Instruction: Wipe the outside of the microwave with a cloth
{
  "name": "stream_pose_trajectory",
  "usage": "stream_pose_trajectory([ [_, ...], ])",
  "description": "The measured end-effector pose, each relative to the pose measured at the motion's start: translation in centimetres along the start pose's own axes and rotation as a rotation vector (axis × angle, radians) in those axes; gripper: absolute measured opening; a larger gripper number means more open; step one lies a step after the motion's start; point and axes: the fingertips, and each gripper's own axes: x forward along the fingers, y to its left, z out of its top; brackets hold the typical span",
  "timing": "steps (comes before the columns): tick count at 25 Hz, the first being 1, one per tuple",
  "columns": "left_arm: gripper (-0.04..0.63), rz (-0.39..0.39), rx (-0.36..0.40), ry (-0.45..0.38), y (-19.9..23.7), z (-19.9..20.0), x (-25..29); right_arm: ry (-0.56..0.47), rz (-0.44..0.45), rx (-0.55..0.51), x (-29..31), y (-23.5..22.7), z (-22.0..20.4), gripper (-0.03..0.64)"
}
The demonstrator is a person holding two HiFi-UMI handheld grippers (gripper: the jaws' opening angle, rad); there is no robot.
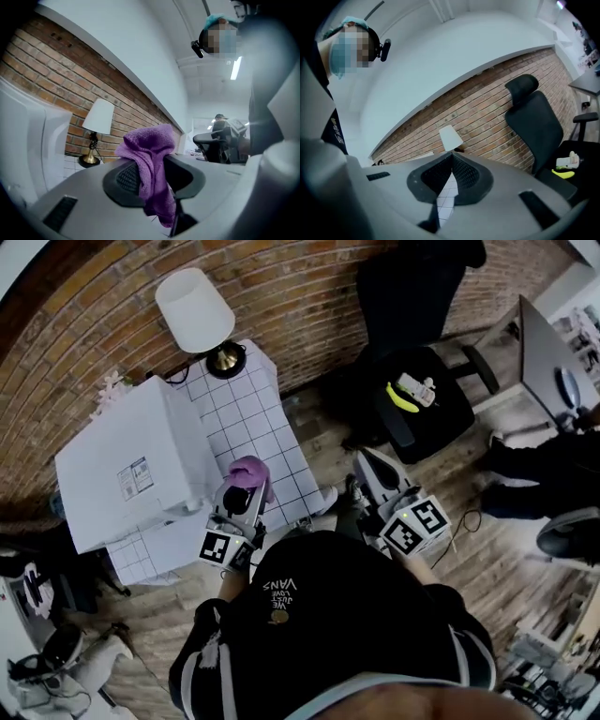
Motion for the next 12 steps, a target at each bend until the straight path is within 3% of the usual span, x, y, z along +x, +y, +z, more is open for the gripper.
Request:
stream_pose_trajectory([
  [9,0.129,0.418,0.010,-0.153,2.0,2.1,-1.4,0.272,0.446,-0.039,10.7,0.9,-0.3,0.000],
  [12,0.129,0.545,-0.041,-0.211,2.0,1.9,-1.9,0.340,0.577,-0.058,13.0,1.6,-0.7,0.000],
])
